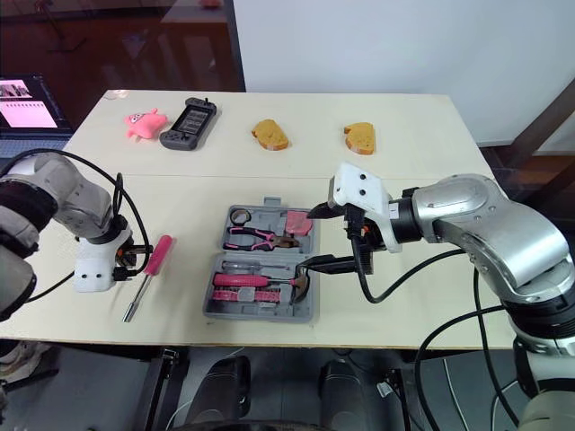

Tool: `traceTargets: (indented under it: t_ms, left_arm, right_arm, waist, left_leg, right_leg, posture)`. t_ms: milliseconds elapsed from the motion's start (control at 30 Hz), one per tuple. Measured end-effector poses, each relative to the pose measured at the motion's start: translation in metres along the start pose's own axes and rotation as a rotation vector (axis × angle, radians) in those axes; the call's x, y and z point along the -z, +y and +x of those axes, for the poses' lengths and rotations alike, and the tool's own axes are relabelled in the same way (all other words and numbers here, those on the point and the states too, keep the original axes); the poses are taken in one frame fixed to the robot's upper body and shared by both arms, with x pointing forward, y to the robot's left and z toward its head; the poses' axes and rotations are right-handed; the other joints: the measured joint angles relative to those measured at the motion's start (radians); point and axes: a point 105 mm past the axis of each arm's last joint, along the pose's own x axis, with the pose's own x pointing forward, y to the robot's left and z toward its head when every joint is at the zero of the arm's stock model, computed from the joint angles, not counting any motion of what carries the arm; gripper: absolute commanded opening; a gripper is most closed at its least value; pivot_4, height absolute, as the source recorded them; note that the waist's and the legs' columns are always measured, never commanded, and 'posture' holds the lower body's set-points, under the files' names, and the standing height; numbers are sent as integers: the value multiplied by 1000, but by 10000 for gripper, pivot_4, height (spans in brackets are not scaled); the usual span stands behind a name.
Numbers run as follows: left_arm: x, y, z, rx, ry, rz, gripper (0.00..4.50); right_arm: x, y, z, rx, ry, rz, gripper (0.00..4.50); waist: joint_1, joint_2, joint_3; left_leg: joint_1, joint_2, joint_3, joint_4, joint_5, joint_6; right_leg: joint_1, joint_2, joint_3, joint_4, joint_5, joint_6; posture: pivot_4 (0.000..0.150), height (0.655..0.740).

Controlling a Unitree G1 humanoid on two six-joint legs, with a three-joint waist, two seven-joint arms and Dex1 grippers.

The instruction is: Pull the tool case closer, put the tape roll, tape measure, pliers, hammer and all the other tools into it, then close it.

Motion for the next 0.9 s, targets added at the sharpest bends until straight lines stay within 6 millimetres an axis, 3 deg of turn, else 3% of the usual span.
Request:
traceTargets:
  t_ms: [133, 233, 333, 400, 500, 633, 733, 900]
  left_arm:
    - [2, 8, 0, -61, -20, -122, 28877]
    - [12, 37, -2, -169, -33, -278, 43465]
    - [30, 87, -8, -402, -54, -525, 44331]
    - [30, 63, 1, -472, -91, -715, 44331]
    - [21, 6, 7, -461, -140, -1008, 44331]
    - [16, -17, -11, -568, -170, -1192, 44331]
    - [-14, -35, -7, -605, -260, -1378, 44331]
    - [-57, -36, 0, -605, -358, -1513, 44331]
  right_arm:
    - [0, 0, 0, 1, -1, 1, 45000]
    - [1, 1, 0, 2, 0, 6, 45000]
    - [0, 3, 2, -7, -11, 0, 45000]
    - [0, 5, 3, -15, -15, -3, 45000]
    - [4, 5, 3, -13, -11, 17, 45000]
    - [2, 7, 5, -24, -24, 11, 45000]
    - [0, 8, 8, -37, -39, 9, 45000]
    - [0, 9, 9, -45, -44, 3, 45000]
  waist:
    - [1, 0, 0]
    - [9, 0, 0]
    - [23, 0, 0]
    - [-13, 0, 0]
    - [-46, 0, 0]
    - [-30, 1, 0]
    - [-29, 1, 1]
    - [-17, 1, 1]
  left_leg:
    - [0, 0, 0, 1, 0, 0]
    - [-1, 0, 0, 2, 0, 0]
    - [-1, 0, 0, 5, 0, 0]
    - [1, 0, 0, 3, -1, 2]
    - [3, 1, -1, -4, 1, 0]
    - [4, 1, -1, -3, 2, -2]
    - [4, 1, -1, -4, 2, -2]
    - [5, 1, -1, -3, 2, -2]
  right_leg:
    - [0, 0, 0, 0, 0, 0]
    - [0, 0, 0, 1, 0, 0]
    - [0, 0, 0, 2, 0, 0]
    - [0, 0, 0, 3, 0, -1]
    - [-3, 1, -1, 6, -2, -4]
    - [-1, 1, -1, 5, -2, -4]
    - [-1, 0, -1, 5, -2, -4]
    - [0, 0, -1, 5, -3, -4]
  posture:
    - [1500, 7207]
    - [1500, 7207]
    - [1500, 7207]
    - [1500, 7207]
    - [1500, 7207]
    - [1500, 7207]
    - [1500, 7207]
    - [1500, 7207]
